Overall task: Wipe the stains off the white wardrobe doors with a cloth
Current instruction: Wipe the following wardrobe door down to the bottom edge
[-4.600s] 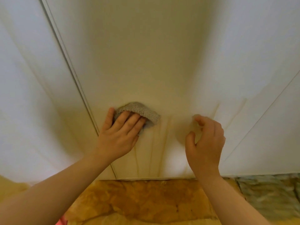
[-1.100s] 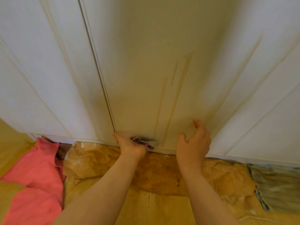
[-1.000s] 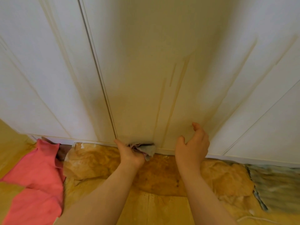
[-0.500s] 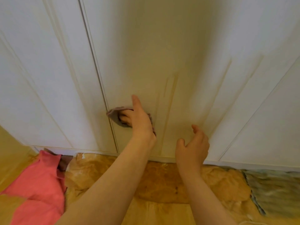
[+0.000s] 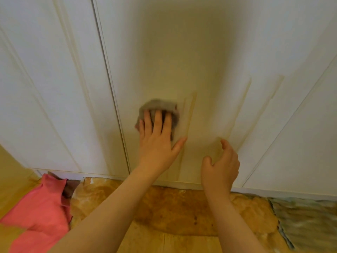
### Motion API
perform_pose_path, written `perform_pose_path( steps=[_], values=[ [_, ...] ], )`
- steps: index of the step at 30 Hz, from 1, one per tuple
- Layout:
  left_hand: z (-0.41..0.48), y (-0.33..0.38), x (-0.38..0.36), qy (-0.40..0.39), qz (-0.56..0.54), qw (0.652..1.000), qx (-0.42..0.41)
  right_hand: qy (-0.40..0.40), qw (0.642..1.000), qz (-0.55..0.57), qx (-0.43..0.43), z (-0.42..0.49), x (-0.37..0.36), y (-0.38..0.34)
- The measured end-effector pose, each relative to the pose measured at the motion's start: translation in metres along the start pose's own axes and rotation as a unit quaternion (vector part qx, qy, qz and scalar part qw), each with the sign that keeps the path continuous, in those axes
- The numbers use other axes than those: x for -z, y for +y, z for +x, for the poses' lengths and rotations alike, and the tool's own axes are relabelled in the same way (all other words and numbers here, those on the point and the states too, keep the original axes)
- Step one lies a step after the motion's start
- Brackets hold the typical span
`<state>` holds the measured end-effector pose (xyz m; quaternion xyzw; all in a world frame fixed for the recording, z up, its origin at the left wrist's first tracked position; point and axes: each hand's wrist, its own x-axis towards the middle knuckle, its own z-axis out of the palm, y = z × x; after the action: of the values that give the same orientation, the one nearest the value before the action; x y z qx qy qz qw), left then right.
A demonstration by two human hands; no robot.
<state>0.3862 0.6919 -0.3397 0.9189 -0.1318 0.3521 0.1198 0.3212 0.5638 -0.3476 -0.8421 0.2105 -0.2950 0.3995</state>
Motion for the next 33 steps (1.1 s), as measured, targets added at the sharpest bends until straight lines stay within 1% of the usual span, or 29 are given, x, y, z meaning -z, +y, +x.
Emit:
perform_pose_path(
  steps=[2,4,7,9,10,13,14,15,16,19,20,21,22,24,25,27,29,31,33],
  values=[
    [0.028,0.008,0.015,-0.011,-0.050,0.998,0.042,0.002,0.999,-0.017,0.031,0.002,-0.002,-0.003],
    [0.027,0.008,0.011,0.012,-0.034,0.999,0.035,0.006,0.995,-0.066,0.073,-0.001,-0.004,-0.003],
    [-0.013,0.002,-0.017,-0.047,0.041,0.998,0.004,0.002,0.987,-0.126,0.101,-0.005,-0.005,0.000],
    [-0.019,0.003,-0.019,-0.055,0.051,0.997,0.004,-0.019,0.986,-0.137,0.097,-0.004,0.001,0.001],
    [-0.010,0.007,-0.011,-0.045,0.032,0.998,0.016,-0.033,0.986,-0.136,0.091,-0.001,0.004,0.002],
    [0.024,0.026,0.016,-0.037,-0.088,0.993,0.063,-0.043,0.986,-0.138,0.079,0.005,0.013,0.006],
    [0.029,0.027,0.014,-0.020,-0.092,0.993,0.069,-0.042,0.987,-0.136,0.078,0.005,0.015,0.007],
    [0.028,0.027,0.009,0.000,-0.074,0.995,0.067,-0.046,0.987,-0.136,0.075,0.007,0.018,0.008],
    [0.019,0.026,0.001,-0.004,-0.043,0.998,0.047,-0.053,0.987,-0.137,0.063,0.007,0.019,0.010],
    [-0.028,0.019,-0.026,-0.081,0.044,0.996,-0.012,-0.065,0.987,-0.136,0.046,0.008,0.024,0.009],
    [-0.034,0.016,-0.029,-0.091,0.063,0.994,-0.024,-0.062,0.988,-0.131,0.049,0.008,0.025,0.006],
    [-0.029,0.018,-0.024,-0.074,0.061,0.995,-0.037,-0.058,0.989,-0.123,0.056,0.009,0.026,0.004],
    [-0.015,0.022,-0.013,-0.041,0.052,0.997,-0.045,-0.052,0.990,-0.117,0.061,0.011,0.027,0.002],
    [0.022,0.031,0.008,0.004,0.006,0.999,-0.039,-0.040,0.991,-0.106,0.064,0.013,0.027,0.003],
    [0.035,0.034,0.016,-0.004,-0.012,1.000,-0.023,-0.037,0.992,-0.103,0.064,0.013,0.026,0.004],
    [0.032,0.036,0.016,-0.020,-0.004,1.000,-0.015,-0.046,0.992,-0.105,0.055,0.011,0.025,0.004],
    [0.001,0.032,-0.005,-0.074,0.024,0.996,-0.044,-0.060,0.990,-0.114,0.051,0.008,0.024,0.005],
    [-0.026,0.024,-0.024,-0.100,0.051,0.991,-0.069,-0.066,0.990,-0.118,0.049,0.007,0.026,0.004],
    [-0.016,0.030,-0.021,-0.056,0.063,0.995,-0.061,-0.056,0.991,-0.111,0.051,0.010,0.032,0.004]
  ],
)
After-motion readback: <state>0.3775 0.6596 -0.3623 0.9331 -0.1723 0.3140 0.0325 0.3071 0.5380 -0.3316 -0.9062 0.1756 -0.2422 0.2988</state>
